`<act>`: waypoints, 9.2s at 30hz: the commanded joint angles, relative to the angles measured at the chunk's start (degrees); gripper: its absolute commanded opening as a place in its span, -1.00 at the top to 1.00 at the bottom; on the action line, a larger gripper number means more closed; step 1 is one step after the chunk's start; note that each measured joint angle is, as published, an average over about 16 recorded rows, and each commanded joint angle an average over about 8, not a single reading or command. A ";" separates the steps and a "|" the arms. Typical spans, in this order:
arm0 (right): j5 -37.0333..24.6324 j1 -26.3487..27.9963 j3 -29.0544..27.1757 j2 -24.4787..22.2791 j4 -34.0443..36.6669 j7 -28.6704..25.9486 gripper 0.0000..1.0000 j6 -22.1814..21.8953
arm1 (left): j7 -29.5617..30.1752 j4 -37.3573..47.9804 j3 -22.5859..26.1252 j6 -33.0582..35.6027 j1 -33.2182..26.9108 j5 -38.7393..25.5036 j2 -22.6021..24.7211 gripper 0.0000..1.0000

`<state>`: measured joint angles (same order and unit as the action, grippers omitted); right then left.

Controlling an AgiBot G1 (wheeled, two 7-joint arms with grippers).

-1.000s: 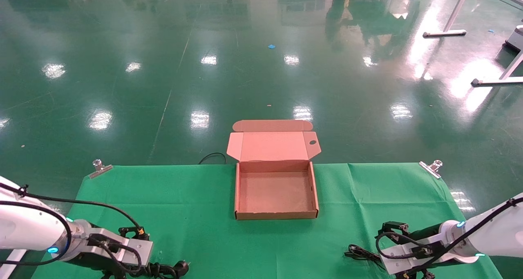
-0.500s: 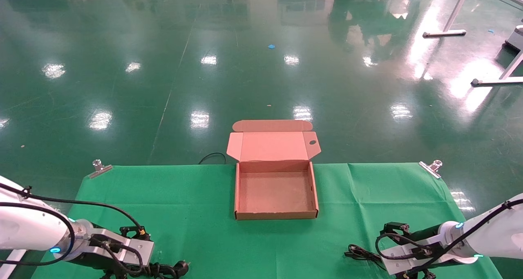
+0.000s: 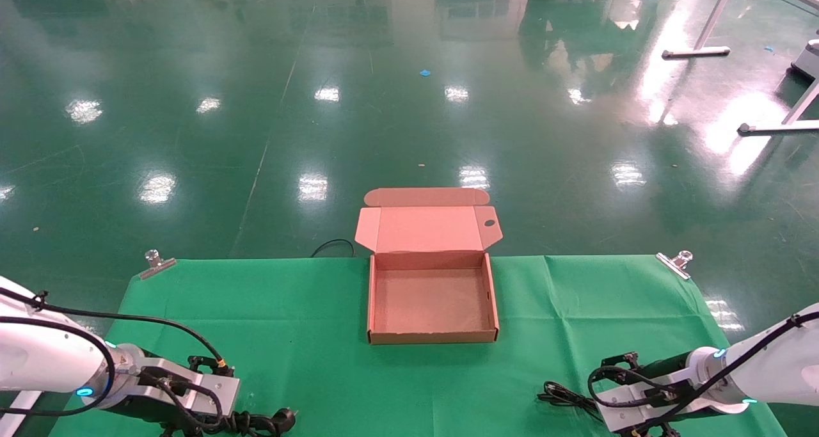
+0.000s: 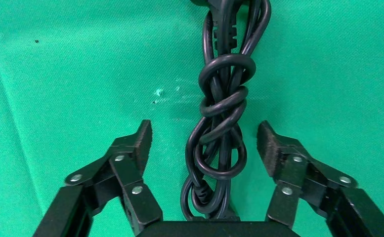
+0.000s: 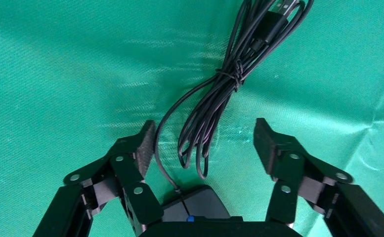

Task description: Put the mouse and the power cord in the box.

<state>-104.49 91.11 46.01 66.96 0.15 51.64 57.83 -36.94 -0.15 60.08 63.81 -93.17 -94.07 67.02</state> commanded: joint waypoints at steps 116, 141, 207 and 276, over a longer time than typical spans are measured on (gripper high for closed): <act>32.05 3.81 9.95 6.65 -12.89 -19.10 -1.00 -17.51 | 10.65 -0.46 -14.19 8.20 -17.90 20.57 2.29 1.00; 31.42 12.18 10.35 -10.59 -11.72 -9.92 -1.00 2.98 | 32.26 -25.89 3.25 -17.05 0.43 18.08 11.42 0.98; 53.38 -17.15 -18.02 -25.64 -55.33 -46.83 -1.00 20.53 | 44.25 -59.60 -29.47 9.93 22.63 42.48 -19.50 -1.00; 62.65 -29.55 -29.98 -31.94 -73.68 -62.33 -1.00 27.85 | 47.69 -73.46 -44.12 21.90 31.64 52.23 -32.05 -1.00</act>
<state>-41.85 61.56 16.03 35.02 -73.54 -10.70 85.68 10.74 -73.61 15.96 85.71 -61.53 -41.83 34.97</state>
